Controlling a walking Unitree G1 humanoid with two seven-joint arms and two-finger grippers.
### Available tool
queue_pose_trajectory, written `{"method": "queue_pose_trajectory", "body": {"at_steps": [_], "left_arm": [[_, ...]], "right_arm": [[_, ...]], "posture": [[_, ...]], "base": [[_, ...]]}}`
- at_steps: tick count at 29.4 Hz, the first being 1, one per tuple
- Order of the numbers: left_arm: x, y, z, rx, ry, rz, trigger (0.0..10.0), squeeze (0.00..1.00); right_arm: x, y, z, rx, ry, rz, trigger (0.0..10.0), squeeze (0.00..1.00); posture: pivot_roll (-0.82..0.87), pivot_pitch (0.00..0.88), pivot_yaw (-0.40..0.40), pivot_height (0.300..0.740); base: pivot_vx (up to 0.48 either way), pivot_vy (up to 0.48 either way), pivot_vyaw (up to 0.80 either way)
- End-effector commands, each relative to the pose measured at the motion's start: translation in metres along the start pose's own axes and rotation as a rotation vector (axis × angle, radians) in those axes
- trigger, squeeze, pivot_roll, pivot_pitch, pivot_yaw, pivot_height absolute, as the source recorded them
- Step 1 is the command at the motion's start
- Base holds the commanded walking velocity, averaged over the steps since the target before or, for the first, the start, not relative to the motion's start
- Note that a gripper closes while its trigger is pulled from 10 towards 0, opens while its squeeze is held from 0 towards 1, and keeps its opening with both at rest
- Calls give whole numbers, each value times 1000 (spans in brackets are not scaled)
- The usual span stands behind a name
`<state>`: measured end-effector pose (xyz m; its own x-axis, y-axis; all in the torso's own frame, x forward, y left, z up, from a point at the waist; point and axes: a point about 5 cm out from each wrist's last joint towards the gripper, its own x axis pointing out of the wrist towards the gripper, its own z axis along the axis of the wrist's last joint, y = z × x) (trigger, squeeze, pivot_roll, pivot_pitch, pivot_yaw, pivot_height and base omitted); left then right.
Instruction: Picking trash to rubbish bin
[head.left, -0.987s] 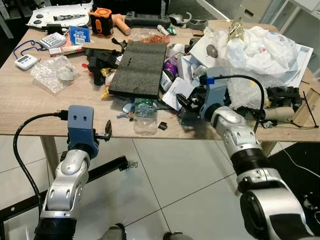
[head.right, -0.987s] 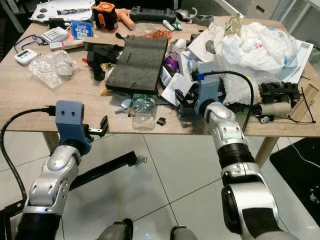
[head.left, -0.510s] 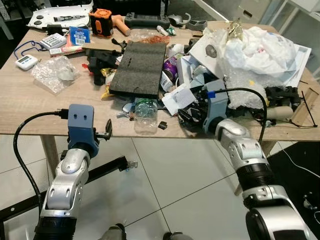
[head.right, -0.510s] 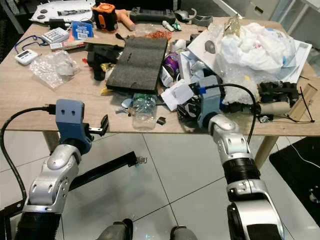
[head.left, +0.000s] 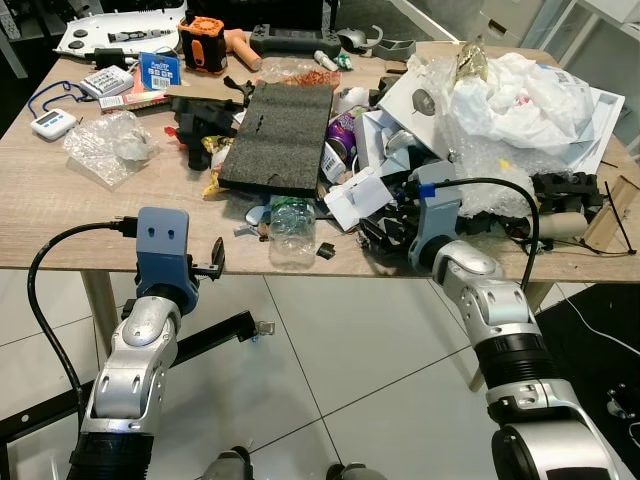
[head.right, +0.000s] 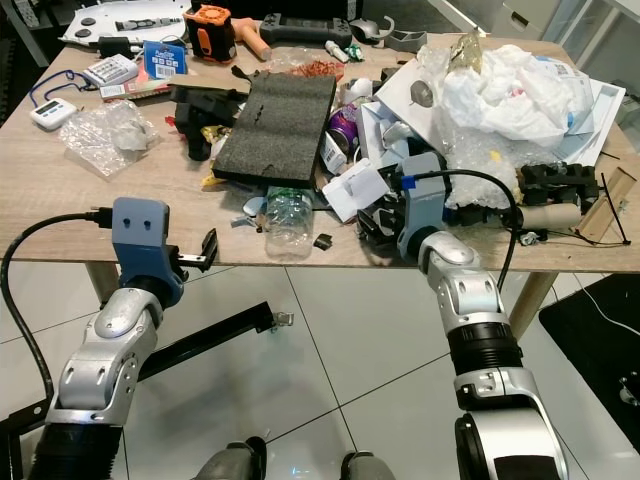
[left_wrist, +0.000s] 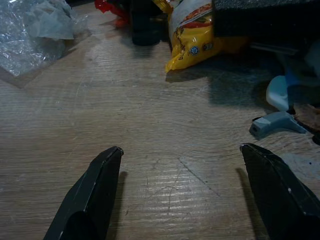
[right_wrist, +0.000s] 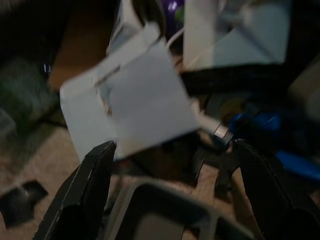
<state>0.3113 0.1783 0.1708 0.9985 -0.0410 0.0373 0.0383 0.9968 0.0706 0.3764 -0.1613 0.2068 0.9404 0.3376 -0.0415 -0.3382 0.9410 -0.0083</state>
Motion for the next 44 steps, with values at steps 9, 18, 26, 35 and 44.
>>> {"method": "queue_pose_trajectory", "body": {"at_steps": [9, 18, 26, 35, 44], "left_arm": [[-1, -1, -6, 3, 30, -10, 10000, 0], [3, -1, -6, 13, 41, -14, 10000, 0], [6, -2, -4, 21, 43, -30, 10000, 0], [6, -2, -5, 21, 49, -28, 10000, 0], [7, -2, -5, 20, 50, -28, 10000, 0]], "right_arm": [[-20, -19, 16, 11, 103, -42, 10000, 1000], [-34, -23, 8, -27, 240, -47, 10000, 0], [-39, -20, -3, -52, 325, -47, 10000, 0], [-41, -12, -27, -7, 421, -11, 10000, 0], [-39, -16, -28, 36, 398, -43, 0, 0]], "posture": [[38, 248, -8, 740], [32, 251, -4, 740], [38, 278, 10, 740], [38, 281, 3, 740], [36, 280, 5, 740]], "base": [[0, 0, 0], [0, 0, 0], [0, 0, 0], [0, 0, 0], [0, 0, 0]]}}
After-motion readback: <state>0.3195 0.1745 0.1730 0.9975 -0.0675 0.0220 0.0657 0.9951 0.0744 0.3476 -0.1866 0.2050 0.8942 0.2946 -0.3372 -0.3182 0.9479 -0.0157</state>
